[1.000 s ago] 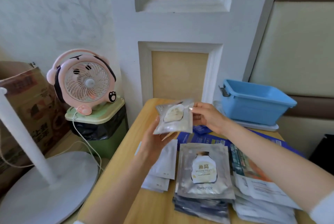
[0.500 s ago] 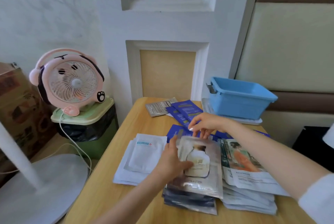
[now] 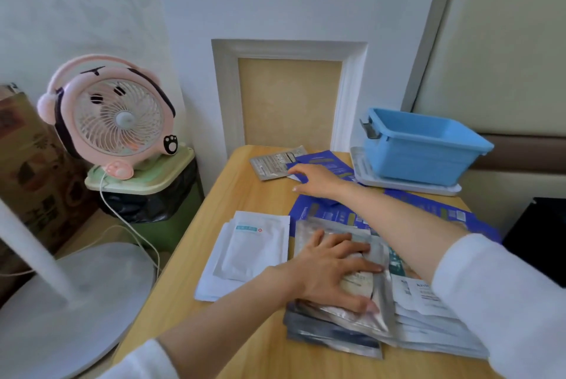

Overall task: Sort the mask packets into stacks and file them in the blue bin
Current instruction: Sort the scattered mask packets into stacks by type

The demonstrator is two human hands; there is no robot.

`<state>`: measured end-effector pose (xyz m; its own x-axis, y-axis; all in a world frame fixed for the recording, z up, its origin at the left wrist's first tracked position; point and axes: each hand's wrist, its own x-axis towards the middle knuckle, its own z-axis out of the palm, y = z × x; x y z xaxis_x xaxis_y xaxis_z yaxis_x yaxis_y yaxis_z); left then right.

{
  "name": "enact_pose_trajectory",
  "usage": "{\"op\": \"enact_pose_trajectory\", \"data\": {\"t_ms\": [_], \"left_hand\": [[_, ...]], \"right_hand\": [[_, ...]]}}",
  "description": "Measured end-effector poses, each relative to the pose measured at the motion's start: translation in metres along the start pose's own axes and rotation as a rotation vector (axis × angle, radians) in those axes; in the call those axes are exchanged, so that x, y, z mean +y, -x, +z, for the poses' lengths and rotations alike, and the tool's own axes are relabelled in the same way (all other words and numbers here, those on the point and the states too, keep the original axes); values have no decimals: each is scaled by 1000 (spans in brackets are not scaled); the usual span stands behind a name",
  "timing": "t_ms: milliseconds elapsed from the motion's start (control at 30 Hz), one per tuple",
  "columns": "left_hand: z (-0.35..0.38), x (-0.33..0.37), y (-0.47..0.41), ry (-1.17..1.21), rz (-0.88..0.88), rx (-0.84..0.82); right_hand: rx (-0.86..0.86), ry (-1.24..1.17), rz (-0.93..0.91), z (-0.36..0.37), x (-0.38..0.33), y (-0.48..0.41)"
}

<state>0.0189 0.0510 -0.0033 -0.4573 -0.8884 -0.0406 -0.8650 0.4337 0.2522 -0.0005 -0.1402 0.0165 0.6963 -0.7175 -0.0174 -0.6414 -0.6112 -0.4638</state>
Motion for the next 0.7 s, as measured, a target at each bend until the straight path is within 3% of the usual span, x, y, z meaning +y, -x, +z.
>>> {"op": "enact_pose_trajectory", "data": {"t_ms": [267, 467, 700], "left_hand": [[3, 0, -1, 15, 18, 32], [3, -6, -3, 90, -11, 18], [4, -5, -7, 61, -41, 42]], "right_hand": [[15, 159, 36, 47, -35, -68], [214, 533, -59, 53, -40, -69], [308, 409, -85, 40, -40, -48]]}}
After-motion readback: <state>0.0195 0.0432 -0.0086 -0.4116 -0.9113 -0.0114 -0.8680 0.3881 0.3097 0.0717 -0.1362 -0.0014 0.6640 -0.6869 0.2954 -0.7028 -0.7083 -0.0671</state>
